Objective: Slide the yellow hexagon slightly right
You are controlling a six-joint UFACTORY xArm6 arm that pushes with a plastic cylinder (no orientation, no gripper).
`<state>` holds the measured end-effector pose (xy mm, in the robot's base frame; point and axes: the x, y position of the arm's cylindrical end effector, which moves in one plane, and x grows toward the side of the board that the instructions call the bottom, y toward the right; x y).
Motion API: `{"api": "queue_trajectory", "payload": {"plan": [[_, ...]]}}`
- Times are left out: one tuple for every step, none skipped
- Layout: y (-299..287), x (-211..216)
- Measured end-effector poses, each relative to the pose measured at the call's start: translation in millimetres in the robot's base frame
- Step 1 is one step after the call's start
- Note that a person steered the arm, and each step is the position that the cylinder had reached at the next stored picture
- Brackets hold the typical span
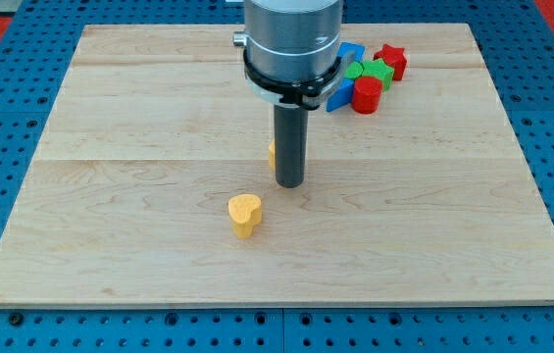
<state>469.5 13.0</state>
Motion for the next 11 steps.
{"api": "queue_trajectory", "payload": {"plan": [[-70, -7], [-113, -11], [-77, -13], [-39, -28], [-32, -36], [4, -39], [24, -64], [43, -72], [79, -72], [102, -64], [102, -51]]}}
